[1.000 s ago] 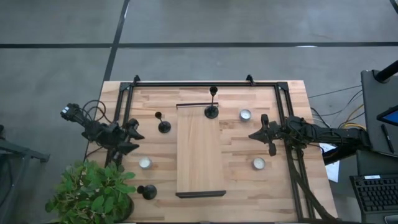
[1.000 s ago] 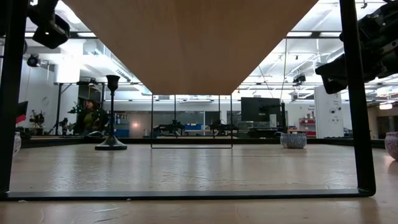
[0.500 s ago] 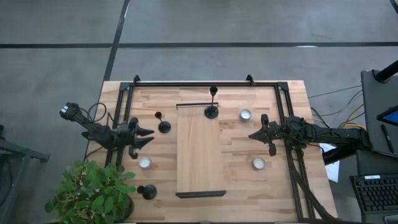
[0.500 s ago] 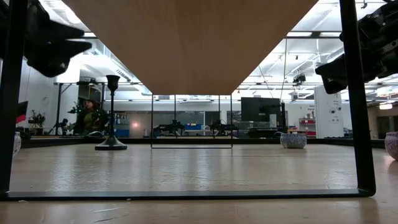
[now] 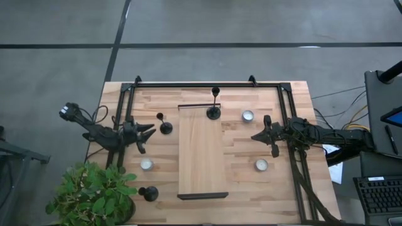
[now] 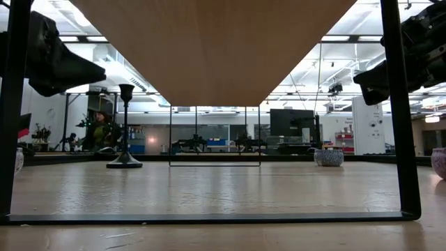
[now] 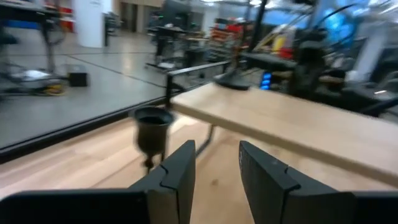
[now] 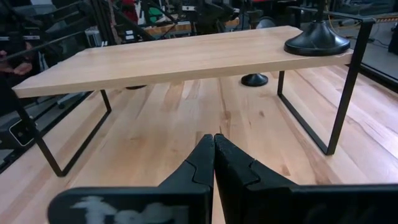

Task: Pick & Place candle stick holders
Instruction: Put the top black candle holder on the shelf aligned with the other black candle holder

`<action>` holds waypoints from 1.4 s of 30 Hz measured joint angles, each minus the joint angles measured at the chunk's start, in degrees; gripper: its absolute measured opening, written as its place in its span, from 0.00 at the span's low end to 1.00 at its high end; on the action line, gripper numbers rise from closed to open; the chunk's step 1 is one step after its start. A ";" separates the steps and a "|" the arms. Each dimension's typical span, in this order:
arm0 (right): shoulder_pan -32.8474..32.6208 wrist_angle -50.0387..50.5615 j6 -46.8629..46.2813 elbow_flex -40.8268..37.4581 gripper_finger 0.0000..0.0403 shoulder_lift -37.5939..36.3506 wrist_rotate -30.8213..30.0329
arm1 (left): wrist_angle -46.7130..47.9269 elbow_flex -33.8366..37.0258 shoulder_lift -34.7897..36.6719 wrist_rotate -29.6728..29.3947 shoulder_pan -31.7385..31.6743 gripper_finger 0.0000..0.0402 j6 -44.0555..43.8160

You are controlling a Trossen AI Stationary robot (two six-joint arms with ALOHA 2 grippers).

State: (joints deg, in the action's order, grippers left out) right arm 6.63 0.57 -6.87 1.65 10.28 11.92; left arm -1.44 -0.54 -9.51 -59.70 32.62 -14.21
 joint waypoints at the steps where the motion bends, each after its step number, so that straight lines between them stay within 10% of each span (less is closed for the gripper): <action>1: 0.00 -0.01 0.02 0.00 0.02 0.02 0.00 | 0.12 0.00 -0.63 -1.26 0.00 0.30 -0.40; 21: 0.00 0.01 0.00 0.00 0.02 0.00 -0.02 | 1.78 -4.97 -15.04 -4.33 -1.46 0.30 -8.09; 31: 0.00 -0.01 0.00 0.00 0.02 0.00 -0.04 | 27.28 -14.94 -21.30 -1.29 -2.81 0.30 -25.31; 42: 0.00 0.00 0.00 0.00 0.02 0.00 -0.04 | 32.09 -16.79 -25.87 5.45 -8.58 0.30 -28.10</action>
State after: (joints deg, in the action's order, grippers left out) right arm 6.63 0.57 -6.87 1.65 10.28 11.88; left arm 30.65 -17.32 -35.38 -54.24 24.04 -42.31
